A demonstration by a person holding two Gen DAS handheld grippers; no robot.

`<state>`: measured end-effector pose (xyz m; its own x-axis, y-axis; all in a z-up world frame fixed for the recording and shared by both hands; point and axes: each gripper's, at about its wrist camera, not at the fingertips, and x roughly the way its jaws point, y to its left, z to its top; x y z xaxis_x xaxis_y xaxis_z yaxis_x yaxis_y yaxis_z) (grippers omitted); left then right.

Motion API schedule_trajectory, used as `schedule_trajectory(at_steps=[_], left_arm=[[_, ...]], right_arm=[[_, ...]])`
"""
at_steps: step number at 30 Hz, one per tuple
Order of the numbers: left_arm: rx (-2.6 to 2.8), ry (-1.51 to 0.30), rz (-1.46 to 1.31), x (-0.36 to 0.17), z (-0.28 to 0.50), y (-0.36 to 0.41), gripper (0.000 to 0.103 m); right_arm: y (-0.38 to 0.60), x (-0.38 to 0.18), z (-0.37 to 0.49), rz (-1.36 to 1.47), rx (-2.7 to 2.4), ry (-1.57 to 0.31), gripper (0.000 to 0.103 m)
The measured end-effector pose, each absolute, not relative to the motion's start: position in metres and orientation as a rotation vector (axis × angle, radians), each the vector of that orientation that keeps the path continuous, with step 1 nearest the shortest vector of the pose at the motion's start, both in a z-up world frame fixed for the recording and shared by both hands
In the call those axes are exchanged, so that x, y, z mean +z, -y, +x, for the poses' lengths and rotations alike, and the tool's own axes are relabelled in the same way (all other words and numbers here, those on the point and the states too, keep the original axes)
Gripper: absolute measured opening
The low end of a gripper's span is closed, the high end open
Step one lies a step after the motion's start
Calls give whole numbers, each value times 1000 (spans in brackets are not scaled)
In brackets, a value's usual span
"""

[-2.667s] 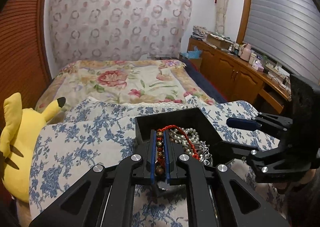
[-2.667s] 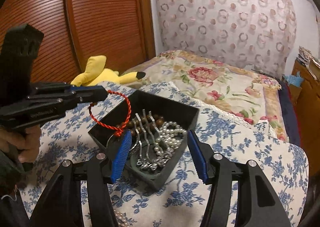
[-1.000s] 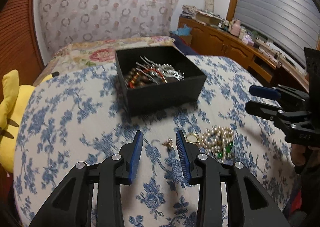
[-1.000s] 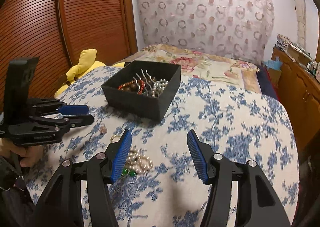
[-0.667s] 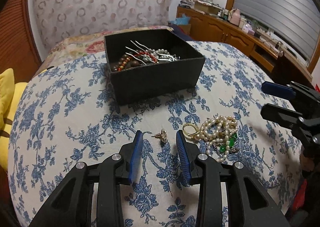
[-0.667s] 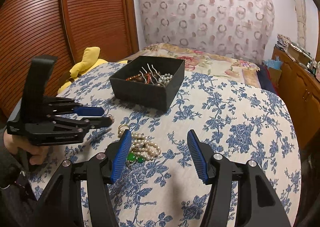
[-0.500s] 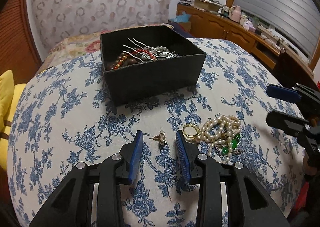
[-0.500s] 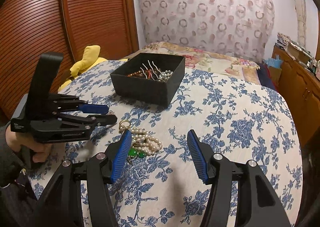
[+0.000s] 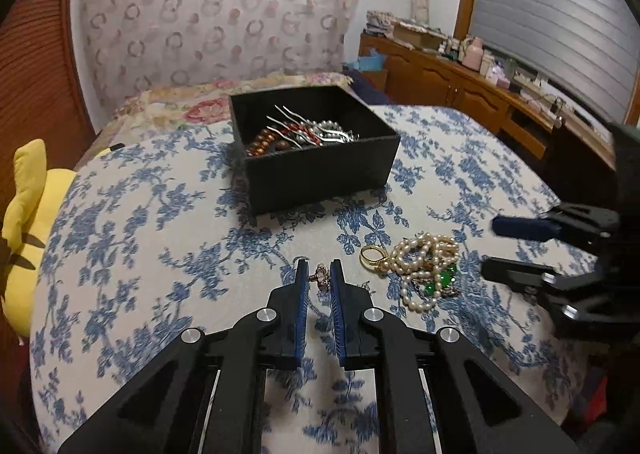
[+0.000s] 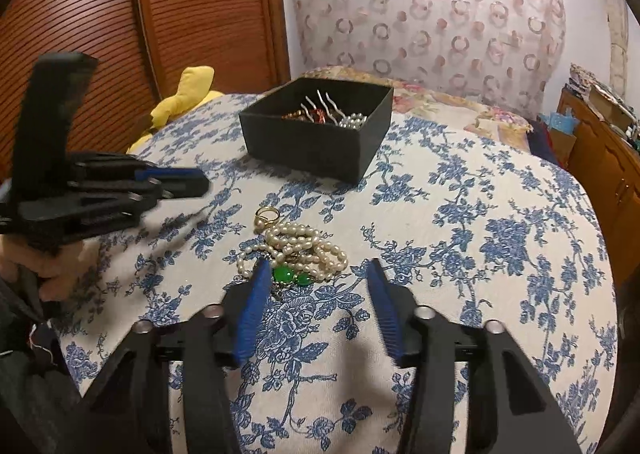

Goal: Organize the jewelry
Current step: 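Grasp the gold earring with the left tool while the right tool grasps the pearl necklace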

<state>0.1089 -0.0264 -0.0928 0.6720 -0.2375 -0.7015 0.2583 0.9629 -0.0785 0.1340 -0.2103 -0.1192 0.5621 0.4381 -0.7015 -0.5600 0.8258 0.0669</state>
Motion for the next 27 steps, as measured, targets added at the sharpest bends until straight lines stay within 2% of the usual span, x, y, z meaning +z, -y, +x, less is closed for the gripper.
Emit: schedule_trajectory(at_steps=[6,16,27], left_arm=[[-275,-759,-2,-85,96,16,10],[-282,-741,-24,-84,89,12,10],[-287,-745,-32,-87,88,12,10]], right_arm=[[199,-121,150,-143,620,-802,42],[176,-131,168,-189,611,-854,42],[165,-133,166,-303,583,-832,42]])
